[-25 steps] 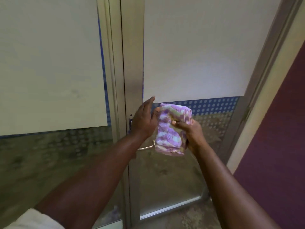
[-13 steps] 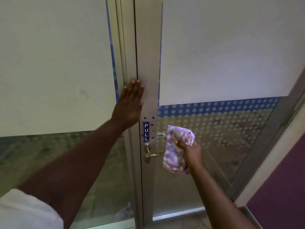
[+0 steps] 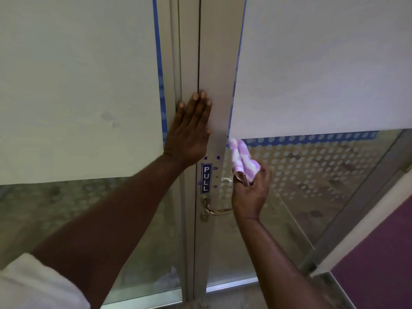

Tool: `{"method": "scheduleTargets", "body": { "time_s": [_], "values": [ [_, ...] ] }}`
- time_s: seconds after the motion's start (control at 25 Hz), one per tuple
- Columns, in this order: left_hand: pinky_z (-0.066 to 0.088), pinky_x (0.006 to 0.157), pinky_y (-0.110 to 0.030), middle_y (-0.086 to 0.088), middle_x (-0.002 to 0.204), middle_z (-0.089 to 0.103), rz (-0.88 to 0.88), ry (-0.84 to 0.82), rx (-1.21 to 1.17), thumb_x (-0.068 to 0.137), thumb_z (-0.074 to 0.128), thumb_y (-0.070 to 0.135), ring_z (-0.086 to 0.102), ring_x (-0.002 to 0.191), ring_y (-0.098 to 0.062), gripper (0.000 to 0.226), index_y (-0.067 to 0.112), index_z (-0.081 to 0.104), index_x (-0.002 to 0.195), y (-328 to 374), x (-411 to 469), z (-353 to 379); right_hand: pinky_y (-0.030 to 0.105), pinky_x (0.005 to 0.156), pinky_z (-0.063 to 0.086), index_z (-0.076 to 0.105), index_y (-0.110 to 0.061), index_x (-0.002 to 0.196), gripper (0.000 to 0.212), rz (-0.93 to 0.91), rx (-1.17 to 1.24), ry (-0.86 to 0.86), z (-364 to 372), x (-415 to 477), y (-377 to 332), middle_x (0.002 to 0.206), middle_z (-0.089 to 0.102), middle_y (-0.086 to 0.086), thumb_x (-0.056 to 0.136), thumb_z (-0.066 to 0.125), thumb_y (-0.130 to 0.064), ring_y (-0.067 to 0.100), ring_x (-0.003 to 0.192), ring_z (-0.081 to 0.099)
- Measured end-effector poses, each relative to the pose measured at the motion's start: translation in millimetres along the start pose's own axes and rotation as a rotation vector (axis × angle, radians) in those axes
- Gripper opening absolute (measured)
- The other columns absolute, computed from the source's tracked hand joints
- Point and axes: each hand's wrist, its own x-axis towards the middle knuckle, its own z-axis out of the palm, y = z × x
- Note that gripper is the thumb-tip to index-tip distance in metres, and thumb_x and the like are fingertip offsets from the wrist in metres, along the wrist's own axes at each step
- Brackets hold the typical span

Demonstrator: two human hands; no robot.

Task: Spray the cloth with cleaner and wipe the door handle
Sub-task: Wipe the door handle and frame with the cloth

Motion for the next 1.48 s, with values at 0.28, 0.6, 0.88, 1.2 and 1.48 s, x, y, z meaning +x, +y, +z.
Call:
{"method": "scheduleTargets", "body": {
  "time_s": [0.28, 0.6, 0.88, 1.2, 1.48],
  "values": [
    [0.01, 0.13, -0.049, -0.023, 0.166, 0.033, 0.011, 0.035, 0.006, 0.104, 0.053, 0.022, 0.031, 0.156, -0.038, 0.062, -0.001, 0.037, 0.159, 0, 0, 3, 0.032, 0.097, 0.051, 0.064, -0.014, 0.128, 0.049, -0.289, -0.289, -0.28, 54, -21, 34, 0.134, 0.05, -0.005, 0.079, 0.063, -0.012, 0.022, 0.12, 0.056],
    [-0.001, 0.131, -0.044, -0.022, 0.167, 0.032, 0.005, 0.063, 0.041, 0.104, 0.053, 0.023, 0.026, 0.157, -0.036, 0.063, 0.001, 0.034, 0.16, 0, 0, 7, 0.041, 0.083, 0.055, 0.076, -0.007, 0.112, 0.03, -0.476, -0.35, -0.474, 50, -23, 63, 0.114, 0.071, 0.008, 0.083, 0.07, -0.001, 0.025, 0.104, 0.069],
    [-0.002, 0.131, -0.044, -0.023, 0.167, 0.032, -0.005, 0.066, 0.045, 0.103, 0.055, 0.023, 0.02, 0.157, -0.035, 0.064, 0.0, 0.034, 0.16, -1, 0, 9, 0.04, 0.086, 0.055, 0.077, -0.018, 0.114, 0.038, -0.389, -0.431, -0.63, 32, -32, 68, 0.116, 0.07, 0.0, 0.081, 0.064, -0.003, 0.02, 0.107, 0.065],
    [-0.002, 0.131, -0.044, -0.025, 0.165, 0.035, 0.001, 0.076, 0.046, 0.102, 0.06, 0.022, 0.024, 0.155, -0.036, 0.066, -0.002, 0.036, 0.158, -1, 0, 9, 0.019, 0.095, 0.046, 0.066, -0.013, 0.125, 0.031, -0.427, -0.324, -0.337, 44, 8, 56, 0.126, 0.064, 0.007, 0.094, 0.066, -0.008, 0.02, 0.116, 0.06],
    [-0.003, 0.132, -0.044, -0.023, 0.167, 0.032, -0.005, 0.069, 0.054, 0.105, 0.053, 0.025, 0.022, 0.157, -0.036, 0.064, 0.001, 0.032, 0.161, -1, -1, 13, 0.04, 0.065, 0.059, 0.064, -0.03, 0.12, 0.039, -0.199, -0.342, -0.471, 27, -30, 84, 0.122, 0.065, -0.01, 0.081, 0.063, -0.026, 0.014, 0.102, 0.068]
  ]
}}
